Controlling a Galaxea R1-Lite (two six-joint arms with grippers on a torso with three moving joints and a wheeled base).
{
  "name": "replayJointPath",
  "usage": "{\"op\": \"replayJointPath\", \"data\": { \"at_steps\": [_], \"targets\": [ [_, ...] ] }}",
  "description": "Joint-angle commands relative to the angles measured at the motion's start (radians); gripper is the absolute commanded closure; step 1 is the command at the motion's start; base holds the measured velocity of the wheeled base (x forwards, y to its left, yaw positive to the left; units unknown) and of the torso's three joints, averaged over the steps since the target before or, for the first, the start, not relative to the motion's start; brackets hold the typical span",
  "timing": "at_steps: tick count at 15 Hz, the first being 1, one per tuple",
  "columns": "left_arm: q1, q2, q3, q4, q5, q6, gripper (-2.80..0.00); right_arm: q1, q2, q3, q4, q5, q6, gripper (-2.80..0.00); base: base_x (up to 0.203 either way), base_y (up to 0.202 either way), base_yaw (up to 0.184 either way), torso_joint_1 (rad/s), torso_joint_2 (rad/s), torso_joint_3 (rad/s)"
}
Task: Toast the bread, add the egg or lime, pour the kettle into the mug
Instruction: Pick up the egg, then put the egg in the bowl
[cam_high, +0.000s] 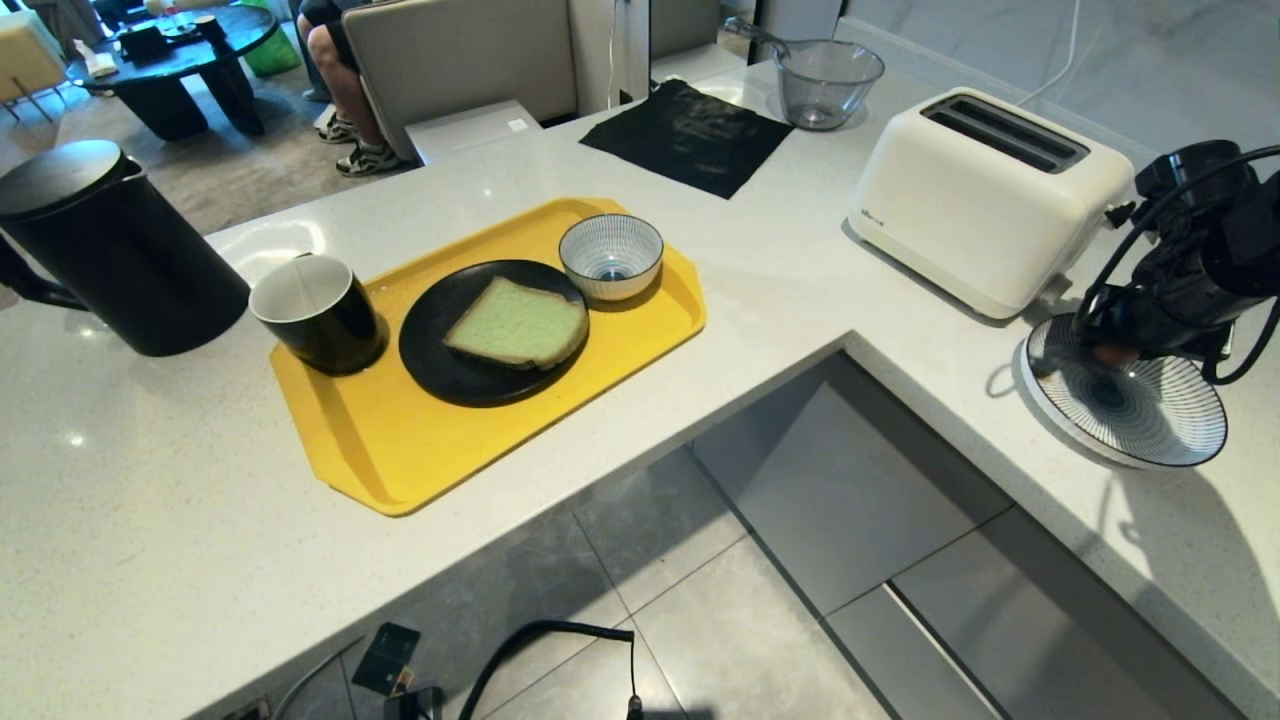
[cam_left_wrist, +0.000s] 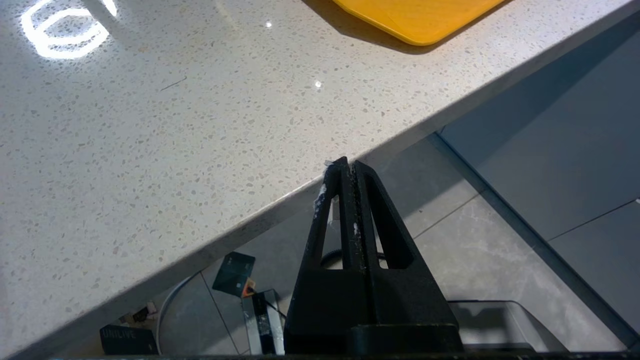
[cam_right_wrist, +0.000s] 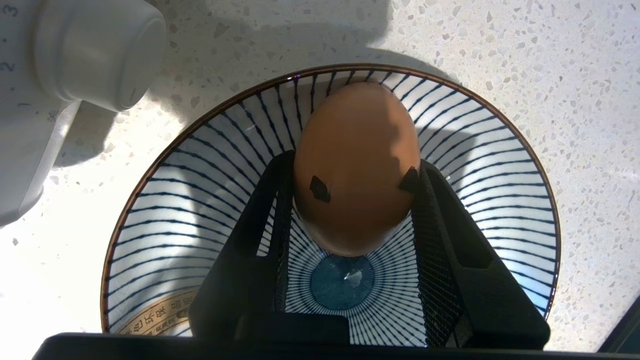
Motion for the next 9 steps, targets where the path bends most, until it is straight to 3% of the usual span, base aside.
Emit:
{"op": "replayJointPath", "data": {
  "at_steps": [1,9],
  "targets": [
    [0.0,0.0,0.014,0.0,0.001,0.0,0.0,-0.003,-0.001,0.0,0.005,0.0,0.002,0.0,0.0,0.0,0.0,0.0,0.0,0.0],
    [0.0,0.0,0.014,0.0,0.001,0.0,0.0,-0.022,-0.049,0.014,0.008,0.021,-0.002,0.0,0.0,0.0,0.0,0.0,0.0,0.0]
  ]
}}
